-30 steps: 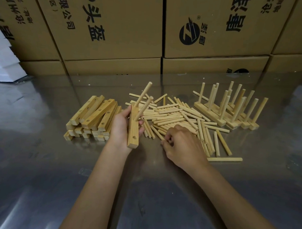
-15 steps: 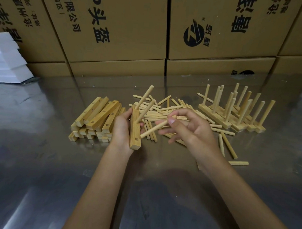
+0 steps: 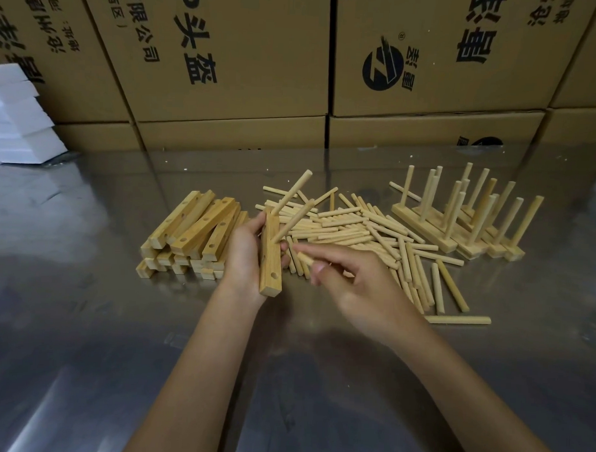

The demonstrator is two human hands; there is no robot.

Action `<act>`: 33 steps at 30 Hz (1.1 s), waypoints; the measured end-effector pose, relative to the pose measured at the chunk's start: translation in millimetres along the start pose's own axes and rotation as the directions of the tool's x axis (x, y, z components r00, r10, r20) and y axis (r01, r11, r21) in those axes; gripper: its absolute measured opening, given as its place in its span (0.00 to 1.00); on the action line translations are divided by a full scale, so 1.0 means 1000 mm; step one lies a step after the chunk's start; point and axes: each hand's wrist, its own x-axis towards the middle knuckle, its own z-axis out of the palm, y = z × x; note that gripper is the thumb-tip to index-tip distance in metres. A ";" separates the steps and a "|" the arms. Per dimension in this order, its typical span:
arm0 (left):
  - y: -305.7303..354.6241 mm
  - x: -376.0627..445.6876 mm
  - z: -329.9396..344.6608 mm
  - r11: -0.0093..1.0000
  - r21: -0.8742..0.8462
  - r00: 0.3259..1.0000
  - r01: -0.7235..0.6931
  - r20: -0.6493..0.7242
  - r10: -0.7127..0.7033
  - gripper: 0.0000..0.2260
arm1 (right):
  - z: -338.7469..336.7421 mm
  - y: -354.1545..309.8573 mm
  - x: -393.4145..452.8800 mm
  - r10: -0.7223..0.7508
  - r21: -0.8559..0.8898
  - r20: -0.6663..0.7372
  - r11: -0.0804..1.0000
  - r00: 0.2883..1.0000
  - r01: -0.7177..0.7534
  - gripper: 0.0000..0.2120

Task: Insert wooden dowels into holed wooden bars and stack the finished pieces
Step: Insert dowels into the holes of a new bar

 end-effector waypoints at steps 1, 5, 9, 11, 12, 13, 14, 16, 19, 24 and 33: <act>0.000 -0.001 0.001 1.000 0.009 1.000 0.019 -0.002 -0.019 0.13 | 0.004 0.000 -0.002 -0.018 -0.035 0.009 0.999 1.000 0.018 0.16; -0.001 -0.003 0.004 0.998 0.006 0.998 0.058 0.024 -0.058 0.15 | 0.009 0.002 -0.003 -0.060 -0.140 0.001 0.988 0.998 0.059 0.09; -0.004 -0.002 0.007 0.996 0.076 0.999 0.035 0.025 -0.037 0.17 | 0.004 0.001 -0.003 -0.086 -0.115 0.009 0.990 0.996 0.086 0.08; -0.005 -0.001 0.009 0.998 0.062 0.999 0.024 0.030 -0.025 0.18 | 0.002 0.000 -0.004 -0.067 -0.125 0.046 0.990 0.997 0.072 0.07; -0.006 -0.001 0.010 0.998 0.066 0.999 0.003 0.038 -0.005 0.18 | 0.001 0.001 -0.004 -0.053 -0.134 0.062 0.989 0.997 0.061 0.06; -0.006 -0.001 0.011 0.996 0.080 0.998 -0.031 0.048 0.027 0.17 | -0.001 0.001 -0.004 -0.039 -0.145 0.074 0.988 0.997 0.049 0.06; -0.007 -0.002 0.012 0.993 0.095 0.996 -0.069 0.061 0.063 0.14 | -0.002 0.001 -0.004 -0.027 -0.153 0.084 0.987 0.996 0.040 0.06; -0.010 -0.004 0.014 0.986 0.105 0.990 -0.127 0.082 0.118 0.12 | -0.003 0.000 -0.003 -0.013 -0.160 0.101 0.987 0.995 0.029 0.06; -0.016 -0.008 0.020 0.970 0.143 0.980 -0.195 0.075 0.186 0.12 | -0.004 0.001 -0.003 0.028 -0.222 0.105 0.975 0.994 -0.004 0.05; -0.025 -0.013 0.026 0.972 0.111 0.976 -0.209 0.079 0.201 0.13 | -0.008 0.003 -0.001 0.104 -0.215 0.118 0.974 0.988 -0.077 0.04; -0.022 -0.010 0.024 0.980 0.051 0.976 -0.195 0.112 0.188 0.13 | -0.009 0.004 0.000 0.233 -0.001 0.146 0.972 0.961 -0.236 0.04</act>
